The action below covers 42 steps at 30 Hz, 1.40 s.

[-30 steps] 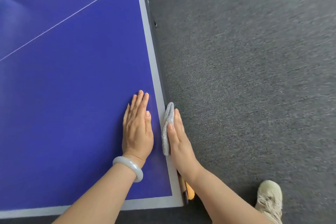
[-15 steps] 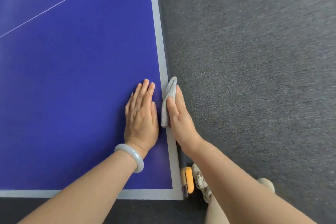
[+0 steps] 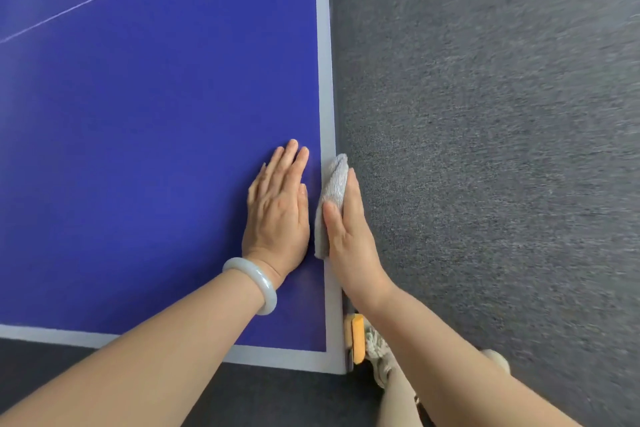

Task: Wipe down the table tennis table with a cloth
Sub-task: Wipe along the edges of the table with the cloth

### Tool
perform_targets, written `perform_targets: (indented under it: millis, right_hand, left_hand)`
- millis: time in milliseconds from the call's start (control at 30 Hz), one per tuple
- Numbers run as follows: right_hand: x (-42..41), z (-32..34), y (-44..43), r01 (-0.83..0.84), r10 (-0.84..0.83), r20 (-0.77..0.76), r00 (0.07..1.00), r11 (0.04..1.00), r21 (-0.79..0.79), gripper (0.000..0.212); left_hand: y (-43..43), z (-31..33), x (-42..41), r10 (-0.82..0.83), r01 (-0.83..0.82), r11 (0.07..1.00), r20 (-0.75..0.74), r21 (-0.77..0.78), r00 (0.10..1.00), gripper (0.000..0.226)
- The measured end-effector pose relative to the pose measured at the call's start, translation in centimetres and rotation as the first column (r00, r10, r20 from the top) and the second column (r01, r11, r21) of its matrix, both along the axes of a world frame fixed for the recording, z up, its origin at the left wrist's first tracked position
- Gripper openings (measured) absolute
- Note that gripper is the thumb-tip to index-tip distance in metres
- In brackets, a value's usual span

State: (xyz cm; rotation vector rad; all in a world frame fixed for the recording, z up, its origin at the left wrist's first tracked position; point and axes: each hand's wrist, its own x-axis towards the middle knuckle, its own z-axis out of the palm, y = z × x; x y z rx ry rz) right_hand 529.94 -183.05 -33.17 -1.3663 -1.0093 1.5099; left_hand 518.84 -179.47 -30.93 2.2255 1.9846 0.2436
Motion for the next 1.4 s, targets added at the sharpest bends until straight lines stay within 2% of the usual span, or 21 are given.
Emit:
perform_targets:
  millis: [67,167,233,267,367,467,533,600,733,833,1033,1300,1400]
  right_hand:
    - [0.0,0.0,-5.6,-0.035,0.035,-0.015,0.999,0.999,0.008,0.066]
    - [-0.2,0.2,-11.2,-0.023,0.014,-0.162,0.987,0.998,-0.051,0.07]
    - [-0.2,0.3,-8.8,0.027,-0.045,-0.176,0.983,0.994,-0.108,0.058]
    - [-0.2,0.5,-6.7,0.053,-0.066,-0.132,0.989,0.994,-0.1,0.056]
    - [-0.1,0.3,1.3,0.004,-0.004,0.03,1.0,1.0,0.026,0.058]
    - [0.3,-0.2,6.6,-0.03,0.028,0.053,0.998,0.999,0.024,0.059]
    - [0.3,-0.4,5.8,-0.024,0.023,0.035,0.999,0.999,0.047,0.059]
    - [0.0,-0.3,1.4,-0.029,0.027,0.038,0.999,0.998,0.061,0.06]
    - [-0.2,-0.1,-5.6,-0.023,0.024,0.057,0.998,0.999,-0.029,0.061]
    - [-0.7,0.4,-0.9,0.017,-0.012,0.078,0.997,0.998,-0.063,0.055]
    - [-0.3,0.4,11.4,0.033,-0.039,0.125,0.991,0.998,0.047,0.046]
    - [0.2,-0.5,11.5,-0.05,0.057,0.128,0.99,0.997,-0.053,0.055]
    - [0.8,-0.3,11.7,-0.074,0.08,0.09,0.993,0.995,-0.072,0.054]
  left_hand:
    - [-0.1,-0.1,0.0,-0.001,0.001,1.0,0.004,0.001,1.0,0.052]
    - [-0.1,-0.3,-0.2,-0.008,0.008,1.0,-0.002,0.007,1.0,0.052]
    - [-0.1,-0.2,-0.2,-0.007,0.007,1.0,-0.003,0.007,1.0,0.052]
    - [-0.1,-0.2,-0.2,-0.006,0.006,1.0,-0.004,0.004,1.0,0.052]
    - [0.0,-0.2,-0.2,0.002,-0.002,1.0,-0.002,0.007,1.0,0.052]
    - [0.1,-0.1,-0.2,-0.009,0.009,1.0,-0.011,0.019,1.0,0.051]
    - [0.1,0.0,-0.1,-0.004,0.005,1.0,-0.025,0.016,1.0,0.052]
    - [0.1,0.0,-0.1,0.0,0.001,1.0,-0.034,0.012,0.999,0.053]
    - [0.1,-0.2,-0.1,-0.025,0.026,1.0,-0.047,0.001,0.999,0.054]
    - [0.3,-0.2,-0.1,-0.015,0.015,1.0,-0.06,-0.001,0.998,0.055]
    - [0.3,-0.2,-0.1,-0.015,0.015,1.0,-0.054,-0.011,0.998,0.055]
    - [0.7,1.0,0.1,-0.023,0.015,0.998,-0.118,-0.067,0.993,0.053]
    - [4.0,2.0,0.0,-0.036,0.036,0.999,-0.004,-0.029,0.999,0.042]
